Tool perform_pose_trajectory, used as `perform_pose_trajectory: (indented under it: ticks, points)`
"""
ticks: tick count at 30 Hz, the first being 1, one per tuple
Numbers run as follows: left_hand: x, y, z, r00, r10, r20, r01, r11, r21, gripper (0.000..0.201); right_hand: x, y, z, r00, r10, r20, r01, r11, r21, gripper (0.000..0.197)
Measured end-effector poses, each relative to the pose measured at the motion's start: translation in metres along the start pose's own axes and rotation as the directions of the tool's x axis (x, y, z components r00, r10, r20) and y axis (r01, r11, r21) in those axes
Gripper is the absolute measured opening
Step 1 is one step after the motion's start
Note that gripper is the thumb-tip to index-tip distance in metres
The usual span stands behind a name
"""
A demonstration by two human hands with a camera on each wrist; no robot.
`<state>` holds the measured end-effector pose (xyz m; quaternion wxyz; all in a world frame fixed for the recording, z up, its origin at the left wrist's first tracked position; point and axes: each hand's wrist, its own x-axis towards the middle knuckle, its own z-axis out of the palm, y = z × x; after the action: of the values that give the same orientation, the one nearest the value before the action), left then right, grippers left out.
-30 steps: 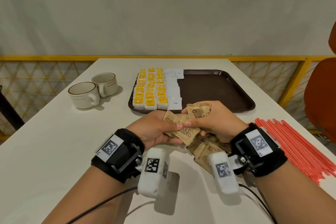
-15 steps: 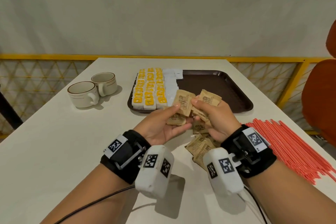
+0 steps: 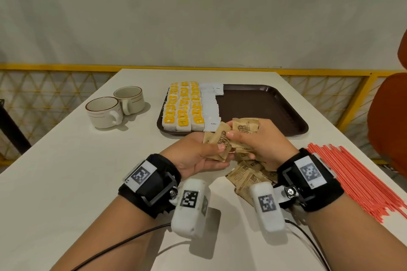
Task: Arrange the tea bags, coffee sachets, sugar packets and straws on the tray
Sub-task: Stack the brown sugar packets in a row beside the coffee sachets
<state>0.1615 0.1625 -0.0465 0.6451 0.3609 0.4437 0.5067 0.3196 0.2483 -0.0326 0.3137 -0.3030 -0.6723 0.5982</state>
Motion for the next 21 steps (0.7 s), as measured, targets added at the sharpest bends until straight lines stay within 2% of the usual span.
perform_pose_trajectory:
  ticks: [2, 4, 7, 9, 12, 14, 18, 20, 21]
  points:
    - [0.0, 0.001, 0.001, 1.0, -0.001, 0.002, 0.001, 1.0, -0.024, 0.029, 0.0, 0.0, 0.0, 0.999, 0.006, 0.048, -0.002, 0.998, -0.07, 0.006]
    - [0.002, 0.003, 0.001, 0.999, 0.006, -0.051, -0.011, 0.994, -0.104, 0.03, 0.002, 0.003, -0.001, 0.999, 0.033, 0.022, -0.032, 0.998, -0.06, 0.011]
    - [0.007, 0.008, 0.001, 0.986, 0.02, -0.166, -0.065, 0.961, -0.268, 0.038, 0.007, 0.004, -0.002, 0.978, 0.117, -0.174, -0.098, 0.989, 0.112, 0.019]
    - [0.011, 0.008, 0.001, 0.969, 0.029, -0.243, -0.114, 0.933, -0.341, 0.042, 0.008, 0.003, -0.003, 0.953, 0.161, -0.258, -0.084, 0.955, 0.283, 0.018]
    - [0.014, 0.005, 0.005, 0.96, 0.025, -0.279, -0.136, 0.912, -0.388, 0.047, 0.007, 0.001, 0.003, 0.962, 0.207, -0.18, -0.12, 0.908, 0.401, 0.015]
    - [0.014, 0.004, 0.008, 0.964, 0.023, -0.266, -0.13, 0.909, -0.396, 0.053, 0.005, 0.005, 0.012, 0.972, 0.203, -0.12, -0.157, 0.935, 0.317, 0.017]
    - [0.016, 0.002, 0.01, 0.971, 0.03, -0.239, -0.121, 0.919, -0.376, 0.065, 0.005, 0.01, 0.017, 0.979, 0.129, -0.159, -0.114, 0.988, 0.1, 0.017]
    - [0.014, 0.0, 0.011, 0.979, 0.053, -0.196, -0.119, 0.932, -0.342, 0.058, 0.004, 0.01, 0.015, 0.979, 0.124, -0.159, -0.114, 0.991, 0.071, 0.011]
    - [0.013, -0.001, 0.011, 0.981, 0.064, -0.183, -0.12, 0.941, -0.316, 0.047, 0.002, 0.009, 0.015, 0.982, 0.122, -0.145, -0.114, 0.991, 0.064, 0.007]
